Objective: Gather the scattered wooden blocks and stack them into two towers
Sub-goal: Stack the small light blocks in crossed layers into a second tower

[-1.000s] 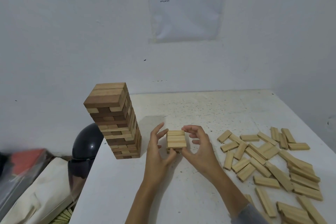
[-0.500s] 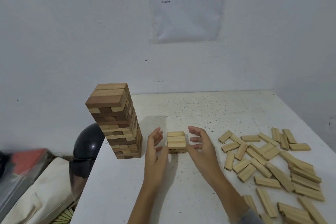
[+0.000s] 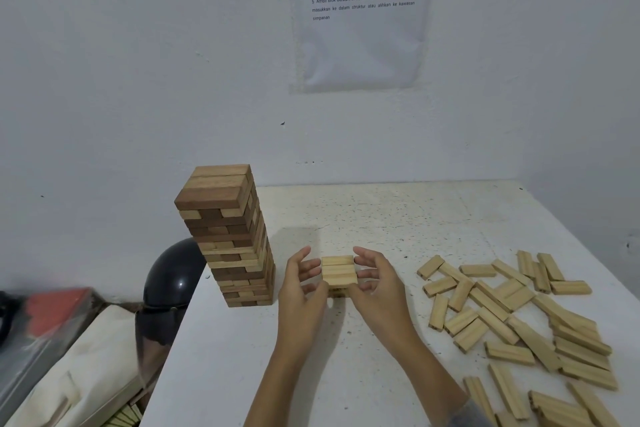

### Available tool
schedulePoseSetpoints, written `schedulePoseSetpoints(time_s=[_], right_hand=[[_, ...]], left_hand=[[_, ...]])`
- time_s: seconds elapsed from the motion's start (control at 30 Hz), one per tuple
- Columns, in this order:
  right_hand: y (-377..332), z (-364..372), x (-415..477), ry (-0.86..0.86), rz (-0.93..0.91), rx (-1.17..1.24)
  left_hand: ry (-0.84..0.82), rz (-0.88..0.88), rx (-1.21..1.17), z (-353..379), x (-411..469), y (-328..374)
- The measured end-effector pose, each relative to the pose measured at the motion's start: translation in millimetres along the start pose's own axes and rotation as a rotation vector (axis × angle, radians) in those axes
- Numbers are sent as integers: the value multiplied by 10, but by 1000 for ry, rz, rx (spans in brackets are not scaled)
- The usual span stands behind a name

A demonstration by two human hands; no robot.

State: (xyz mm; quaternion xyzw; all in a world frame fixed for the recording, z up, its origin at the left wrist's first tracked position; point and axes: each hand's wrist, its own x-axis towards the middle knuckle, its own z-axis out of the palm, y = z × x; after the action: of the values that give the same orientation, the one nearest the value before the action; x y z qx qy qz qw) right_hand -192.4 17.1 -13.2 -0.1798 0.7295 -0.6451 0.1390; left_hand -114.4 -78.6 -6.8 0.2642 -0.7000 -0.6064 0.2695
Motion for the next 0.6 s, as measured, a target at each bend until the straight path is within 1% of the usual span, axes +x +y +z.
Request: schedulePoseSetpoints(time_s=[0.6], right_hand=[[-4, 12, 1, 3, -44, -72]], left_hand=[[-6, 0, -7, -4, 12, 30]])
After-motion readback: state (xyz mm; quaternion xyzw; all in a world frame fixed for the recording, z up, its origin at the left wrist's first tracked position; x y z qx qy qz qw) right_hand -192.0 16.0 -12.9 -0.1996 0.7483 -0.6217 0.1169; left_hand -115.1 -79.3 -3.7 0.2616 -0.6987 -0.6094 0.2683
